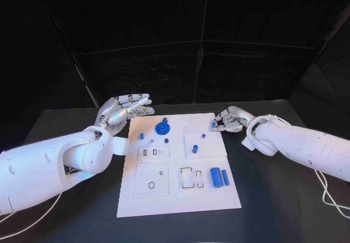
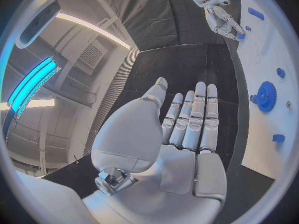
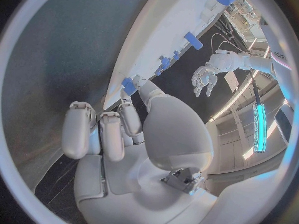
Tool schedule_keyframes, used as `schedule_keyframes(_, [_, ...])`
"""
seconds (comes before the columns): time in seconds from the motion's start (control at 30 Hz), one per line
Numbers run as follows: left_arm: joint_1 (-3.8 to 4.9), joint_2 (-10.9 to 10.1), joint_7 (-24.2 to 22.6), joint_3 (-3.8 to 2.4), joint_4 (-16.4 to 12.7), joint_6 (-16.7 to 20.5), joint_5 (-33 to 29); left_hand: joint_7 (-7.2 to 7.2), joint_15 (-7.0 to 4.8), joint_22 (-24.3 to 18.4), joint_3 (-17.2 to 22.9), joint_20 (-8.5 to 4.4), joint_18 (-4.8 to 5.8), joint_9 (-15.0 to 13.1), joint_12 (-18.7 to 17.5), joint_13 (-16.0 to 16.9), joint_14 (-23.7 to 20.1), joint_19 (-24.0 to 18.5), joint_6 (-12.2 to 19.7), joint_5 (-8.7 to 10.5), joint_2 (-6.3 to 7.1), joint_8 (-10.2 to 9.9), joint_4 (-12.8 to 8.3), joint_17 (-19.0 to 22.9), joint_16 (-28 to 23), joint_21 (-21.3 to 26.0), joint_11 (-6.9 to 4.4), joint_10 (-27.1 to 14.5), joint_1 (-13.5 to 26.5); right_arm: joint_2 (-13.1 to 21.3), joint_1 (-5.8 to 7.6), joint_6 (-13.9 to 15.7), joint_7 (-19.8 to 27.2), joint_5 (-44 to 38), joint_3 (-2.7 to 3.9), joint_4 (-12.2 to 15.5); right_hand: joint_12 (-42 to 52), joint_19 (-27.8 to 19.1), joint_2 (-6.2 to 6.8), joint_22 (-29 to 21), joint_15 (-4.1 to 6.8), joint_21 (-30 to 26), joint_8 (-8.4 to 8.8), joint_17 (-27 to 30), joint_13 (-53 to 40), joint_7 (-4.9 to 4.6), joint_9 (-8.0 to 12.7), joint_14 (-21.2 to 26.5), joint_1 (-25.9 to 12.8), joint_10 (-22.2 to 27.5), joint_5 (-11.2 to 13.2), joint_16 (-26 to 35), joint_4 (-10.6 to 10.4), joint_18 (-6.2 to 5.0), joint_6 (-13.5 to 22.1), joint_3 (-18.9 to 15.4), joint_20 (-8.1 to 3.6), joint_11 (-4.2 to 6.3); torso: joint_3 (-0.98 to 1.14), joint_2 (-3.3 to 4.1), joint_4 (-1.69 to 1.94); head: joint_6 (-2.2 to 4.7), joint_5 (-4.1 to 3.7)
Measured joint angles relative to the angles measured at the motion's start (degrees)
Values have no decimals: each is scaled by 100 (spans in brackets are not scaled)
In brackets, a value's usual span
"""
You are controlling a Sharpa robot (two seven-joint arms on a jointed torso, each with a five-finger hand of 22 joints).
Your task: Assemble the parts on the task board
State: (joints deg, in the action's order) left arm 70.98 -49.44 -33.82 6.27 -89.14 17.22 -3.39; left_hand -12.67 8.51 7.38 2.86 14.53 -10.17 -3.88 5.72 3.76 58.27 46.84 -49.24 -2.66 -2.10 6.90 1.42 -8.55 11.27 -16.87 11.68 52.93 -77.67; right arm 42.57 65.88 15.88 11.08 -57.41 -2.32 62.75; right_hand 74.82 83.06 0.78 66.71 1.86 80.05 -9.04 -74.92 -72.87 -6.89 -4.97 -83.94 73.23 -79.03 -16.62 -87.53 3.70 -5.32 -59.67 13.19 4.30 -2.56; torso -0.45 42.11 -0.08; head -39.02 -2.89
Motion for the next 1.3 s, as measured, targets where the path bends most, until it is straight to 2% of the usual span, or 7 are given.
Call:
schedule_keyframes(0.2, [0,-5,1,0,-4,0,0,0,0,0,0,0,0,0,0,0,0,0,0,0,0,0,0,0,0,0,0,0,0,17,-4,98,-29,93,-2,66,0,-21,-9,0,0,0,2,0,0,1,-4,0,-8,-12,11,0,-23,0,1,23,-21,12,1,0,0,8,-1])
schedule_keyframes(0.33, [0,-22,3,0,-7,0,-1,2,0,-3,-1,0,0,0,0,0,0,0,-2,0,0,0,-20,-1,0,0,-4,3,0,116,-4,204,-67,170,-2,254,0,-1,-40,0,0,0,11,0,0,1,-4,0,-26,-21,11,0,-10,0,3,65,-41,21,1,-5,0,15,-1])
schedule_keyframes(0.5, [0,-43,4,0,-11,0,-1,20,0,-9,-1,0,0,0,0,0,0,0,-20,0,0,0,-48,-6,0,0,-23,23,0,301,6,350,-158,241,0,653,-1,-1,-46,-7,-1,0,29,0,1,5,4,0,-30,-20,-22,0,-1,0,9,95,-41,21,-14,-24,-2,23,5])
schedule_keyframes(0.83, [6,-56,5,0,7,0,-1,20,0,-9,-1,0,0,0,0,0,0,0,-20,0,0,0,-48,-6,0,0,-22,22,0,402,234,601,-576,205,6,1536,-2,-1,-52,-32,-1,0,52,1,1,0,14,0,-24,-20,-22,0,16,-1,25,111,-40,21,-52,-64,-5,16,107])
schedule_keyframes(1.07, [8,-39,7,0,41,0,-1,20,0,-8,-1,0,0,0,0,0,0,0,-20,0,0,0,-48,-6,-13,0,-22,22,0,169,283,724,-960,1,7,1914,-4,-1,-51,-33,-1,0,32,1,1,-4,30,0,-24,-20,-22,0,17,0,39,112,-40,21,-55,-64,1,3,170])
schedule_keyframes(1.3, [8,-3,9,0,84,0,-1,20,0,-8,-1,0,0,0,0,0,0,0,-20,0,0,0,-48,-6,-23,0,-22,22,0,-335,291,818,-1408,-275,3,1970,-5,-1,-51,-40,-1,0,31,1,4,-7,24,0,-23,-20,-22,0,35,0,57,129,-40,21,-52,-61,1,-36,256])
